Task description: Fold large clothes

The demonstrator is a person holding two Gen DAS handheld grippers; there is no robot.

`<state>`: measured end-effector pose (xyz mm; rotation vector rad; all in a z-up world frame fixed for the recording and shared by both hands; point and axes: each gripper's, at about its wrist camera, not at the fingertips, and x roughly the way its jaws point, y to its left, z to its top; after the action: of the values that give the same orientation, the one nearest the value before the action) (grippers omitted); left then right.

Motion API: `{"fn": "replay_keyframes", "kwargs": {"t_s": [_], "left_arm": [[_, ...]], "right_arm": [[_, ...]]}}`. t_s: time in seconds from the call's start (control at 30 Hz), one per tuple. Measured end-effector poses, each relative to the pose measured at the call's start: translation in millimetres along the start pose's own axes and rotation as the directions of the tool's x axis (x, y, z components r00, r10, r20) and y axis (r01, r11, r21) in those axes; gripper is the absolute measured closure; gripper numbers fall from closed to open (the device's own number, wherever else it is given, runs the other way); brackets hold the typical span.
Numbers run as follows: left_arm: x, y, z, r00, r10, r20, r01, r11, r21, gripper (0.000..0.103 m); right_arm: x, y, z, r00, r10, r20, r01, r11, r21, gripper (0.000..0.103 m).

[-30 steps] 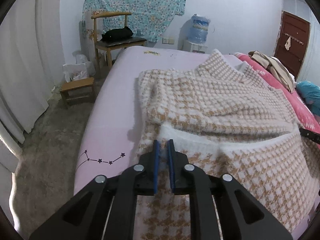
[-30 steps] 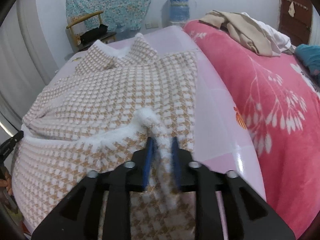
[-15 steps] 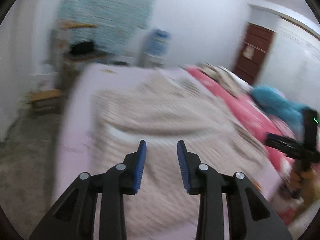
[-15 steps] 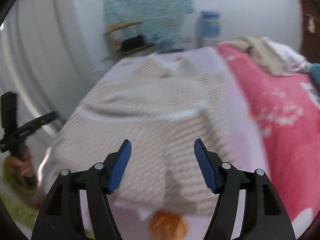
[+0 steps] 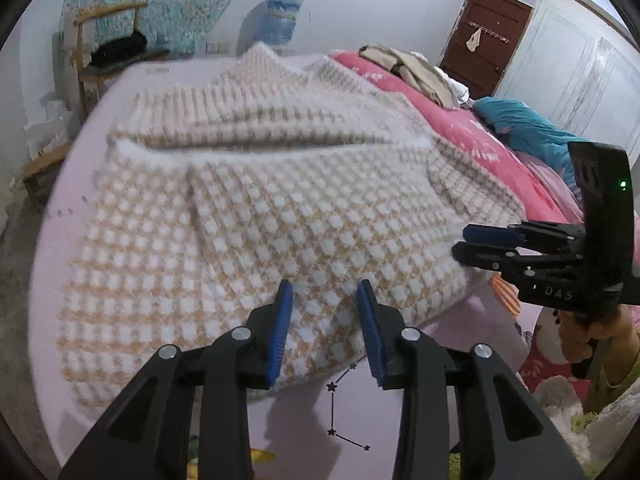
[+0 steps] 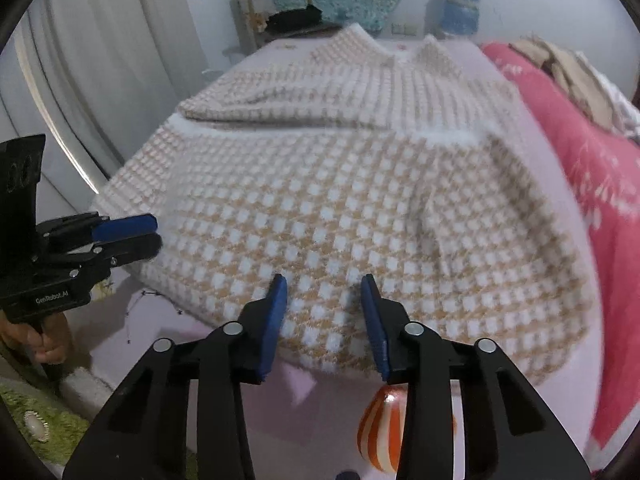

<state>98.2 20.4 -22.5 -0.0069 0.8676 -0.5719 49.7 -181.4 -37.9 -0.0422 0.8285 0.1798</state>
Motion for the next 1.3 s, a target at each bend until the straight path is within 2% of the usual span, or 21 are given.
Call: {"fn": "replay_keyframes", "kwargs": {"t_s": [0.07,0.13,0.2,0.23,0.27,0.3,0.33,0.4,0.5,0.53,0.63,0.7,0.83,0.93,1.0,1.07,1.1,1.23,1.3], "left_arm": [[-11,-2,4,0.999,-0.039,0.027,0.039,0.999,0.024,0.070],[-14,-7,2,0.996,-0.085,0.016,0.084,0.995,0.046,0.070],[-1,-8,-4,0.999,-0.036,-0.027,0.037,0.998,0.056,0.070],[6,-7,-7,0.999,0.000,-0.053,0.003,0.998,0.056,0.069],[13,-4,-10,0.998,0.001,-0.057,0.002,0.999,0.039,0.069],[12,-2,-11,0.999,-0.011,-0.040,0.012,1.000,0.020,0.069],[12,-1,-9,0.999,-0.014,-0.047,0.014,1.000,0.004,0.069],[5,-2,-5,0.999,0.006,-0.036,-0.006,1.000,0.000,0.069],[-16,8,-2,0.999,0.040,0.036,-0.040,0.999,-0.006,0.069],[-20,15,-1,0.996,0.076,0.043,-0.075,0.997,-0.029,0.069],[-7,43,-5,0.989,0.148,-0.013,-0.149,0.982,-0.121,0.069],[0,60,-11,0.994,0.110,-0.016,-0.111,0.974,-0.198,0.069],[-7,54,-4,0.991,0.130,0.004,-0.128,0.976,-0.175,0.069],[-16,62,0,0.987,0.157,0.047,-0.145,0.970,-0.194,0.069],[-10,73,-2,0.983,0.184,0.014,-0.176,0.956,-0.235,0.069],[-7,87,-5,0.988,0.155,0.014,-0.144,0.948,-0.285,0.069],[-8,89,-5,0.989,0.143,0.030,-0.127,0.945,-0.302,0.069],[-8,85,-7,0.986,0.164,0.025,-0.152,0.951,-0.271,0.068],[-8,85,-8,0.987,0.161,0.026,-0.148,0.950,-0.274,0.068]], "right_arm": [[-21,7,2,0.998,0.042,0.054,-0.040,0.998,-0.047,0.068],[-33,16,-1,0.994,0.076,0.082,-0.069,0.994,-0.082,0.068],[-29,23,-7,0.994,0.082,0.071,-0.075,0.992,-0.103,0.068],[-18,24,-10,0.997,0.063,0.042,-0.059,0.993,-0.100,0.068],[-5,24,-14,0.999,0.040,0.003,-0.039,0.995,-0.093,0.069],[10,25,-19,1.000,0.005,-0.026,-0.007,0.996,-0.091,0.067],[10,27,-19,1.000,0.001,-0.003,-0.002,0.996,-0.094,0.066],[4,30,-14,1.000,-0.014,-0.019,0.012,0.994,-0.106,0.066],[-7,24,-7,0.999,-0.052,0.009,0.052,0.993,-0.109,0.066],[-11,19,-4,0.998,-0.058,0.022,0.060,0.994,-0.096,0.066],[-11,-3,-4,0.997,-0.069,0.022,0.069,0.998,-0.011,0.064],[9,-12,-12,0.995,-0.096,-0.028,0.097,0.995,0.004,0.064],[8,-21,-12,0.997,-0.075,-0.031,0.076,0.996,0.052,0.064],[-12,-40,-4,0.989,-0.142,0.031,0.139,0.986,0.093,0.064],[-17,-62,-5,0.982,-0.186,0.042,0.176,0.968,0.180,0.063],[-5,-86,-12,0.975,-0.222,-0.014,0.217,0.940,0.263,0.063],[8,-97,-18,0.977,-0.203,-0.063,0.213,0.931,0.296,0.063],[-4,-90,-8,0.973,-0.225,-0.050,0.230,0.933,0.277,0.062],[-15,-88,2,0.981,-0.192,-0.008,0.185,0.934,0.305,0.062]]}}
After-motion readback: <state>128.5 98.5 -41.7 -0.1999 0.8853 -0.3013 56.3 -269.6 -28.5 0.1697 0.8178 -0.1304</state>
